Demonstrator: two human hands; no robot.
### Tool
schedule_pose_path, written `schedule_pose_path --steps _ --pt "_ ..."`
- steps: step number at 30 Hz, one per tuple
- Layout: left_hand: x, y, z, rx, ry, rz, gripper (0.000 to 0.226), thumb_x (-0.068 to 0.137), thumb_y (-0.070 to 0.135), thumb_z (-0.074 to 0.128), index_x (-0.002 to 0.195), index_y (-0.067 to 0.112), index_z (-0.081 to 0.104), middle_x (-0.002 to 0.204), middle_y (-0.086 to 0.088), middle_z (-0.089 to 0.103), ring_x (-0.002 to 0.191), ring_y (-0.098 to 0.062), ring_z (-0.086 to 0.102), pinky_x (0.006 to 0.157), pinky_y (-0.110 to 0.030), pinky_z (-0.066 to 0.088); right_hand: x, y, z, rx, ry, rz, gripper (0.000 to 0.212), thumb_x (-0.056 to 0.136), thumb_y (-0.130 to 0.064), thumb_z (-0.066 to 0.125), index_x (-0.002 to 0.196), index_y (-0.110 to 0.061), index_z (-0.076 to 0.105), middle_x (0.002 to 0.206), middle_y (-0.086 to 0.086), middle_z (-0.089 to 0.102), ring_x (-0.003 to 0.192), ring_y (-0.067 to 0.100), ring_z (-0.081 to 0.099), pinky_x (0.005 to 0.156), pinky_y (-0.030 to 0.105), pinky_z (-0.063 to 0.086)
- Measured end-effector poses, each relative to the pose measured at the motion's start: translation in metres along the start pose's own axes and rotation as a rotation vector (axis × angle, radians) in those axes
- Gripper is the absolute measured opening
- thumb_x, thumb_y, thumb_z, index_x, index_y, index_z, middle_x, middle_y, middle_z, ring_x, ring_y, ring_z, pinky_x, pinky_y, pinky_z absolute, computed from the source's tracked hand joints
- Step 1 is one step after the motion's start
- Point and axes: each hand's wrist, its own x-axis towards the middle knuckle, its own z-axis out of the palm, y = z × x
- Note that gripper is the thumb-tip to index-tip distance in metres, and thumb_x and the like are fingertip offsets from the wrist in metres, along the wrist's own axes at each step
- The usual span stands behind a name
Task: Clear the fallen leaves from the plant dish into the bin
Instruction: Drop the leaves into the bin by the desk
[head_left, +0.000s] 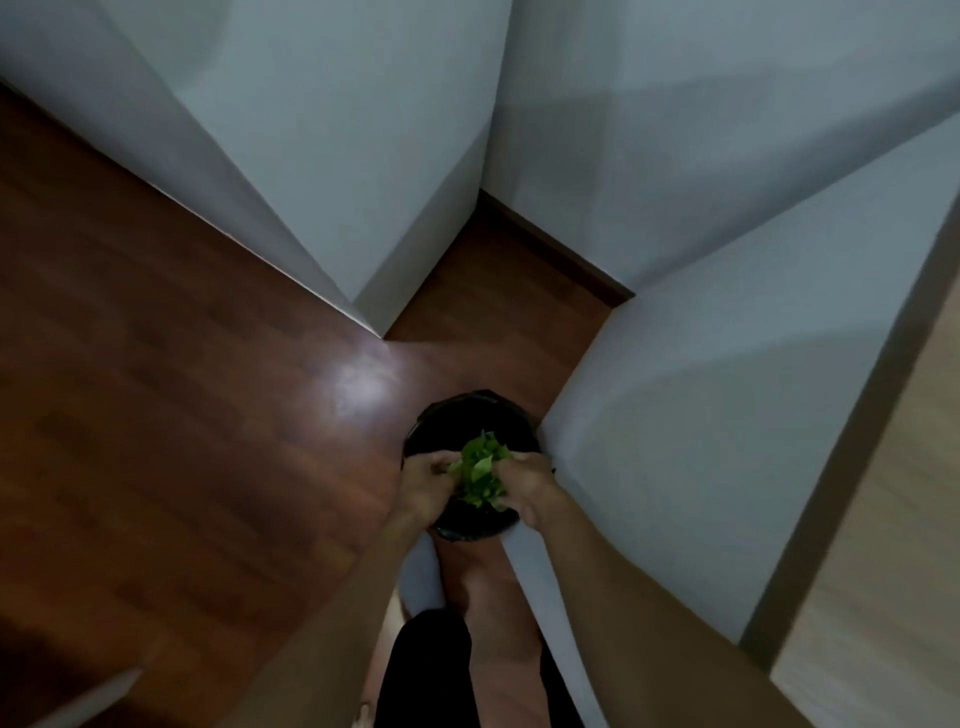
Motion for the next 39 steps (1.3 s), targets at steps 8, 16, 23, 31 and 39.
schedule_pose_path --steps 8,16,23,31,39 --pt "0.054 -0.033 0.014 -0.145 -0.079 -0.138 0.024 0.096 -0.001 0.047 0.115 0.002 0.062 0.106 -0.013 0.065 0.095 -0.023 0.062 0.077 -0.020 0.056 0.061 0.002 -0.002 -0.082 -0.009 0.046 0.036 0.092 -0.012 0.053 0.126 -0.009 0.062 0.114 0.013 0.068 0.100 0.028 0.066 0.088 0.039 0.059" --pt "0.060 -0.036 0.034 -0.166 -0.059 -0.264 0.035 0.099 0.002 0.038 0.131 0.003 0.053 0.125 -0.015 0.057 0.108 -0.022 0.052 0.088 -0.025 0.041 0.059 -0.004 -0.005 -0.133 -0.004 0.053 0.040 0.101 -0.015 0.044 0.141 -0.013 0.048 0.138 0.012 0.054 0.117 0.027 0.056 0.102 0.038 0.047" --pt "0.060 -0.041 0.015 -0.084 -0.077 -0.273 0.043 0.099 0.019 0.041 0.142 0.016 0.043 0.133 0.003 0.045 0.126 -0.021 0.043 0.105 -0.029 0.034 0.046 -0.009 -0.005 -0.271 -0.038 0.064 0.045 0.103 -0.013 0.035 0.148 -0.009 0.037 0.149 0.015 0.042 0.132 0.034 0.045 0.107 0.039 0.040" --pt "0.038 -0.026 0.018 0.074 -0.178 -0.207 0.048 0.102 0.037 0.034 0.142 0.014 0.044 0.130 0.004 0.049 0.127 -0.026 0.049 0.110 -0.030 0.037 0.023 -0.012 -0.003 -0.309 0.003 0.040 0.045 0.103 -0.017 0.036 0.146 -0.004 0.038 0.143 0.016 0.048 0.125 0.032 0.050 0.101 0.038 0.045" --pt "0.030 -0.034 0.007 0.062 -0.092 -0.161 0.048 0.097 0.025 0.050 0.144 0.015 0.043 0.144 -0.007 0.047 0.133 -0.025 0.046 0.112 -0.032 0.037 0.012 -0.017 -0.005 -0.354 -0.008 0.053 0.043 0.105 -0.018 0.033 0.143 0.003 0.038 0.146 0.019 0.045 0.132 0.033 0.047 0.109 0.043 0.043"
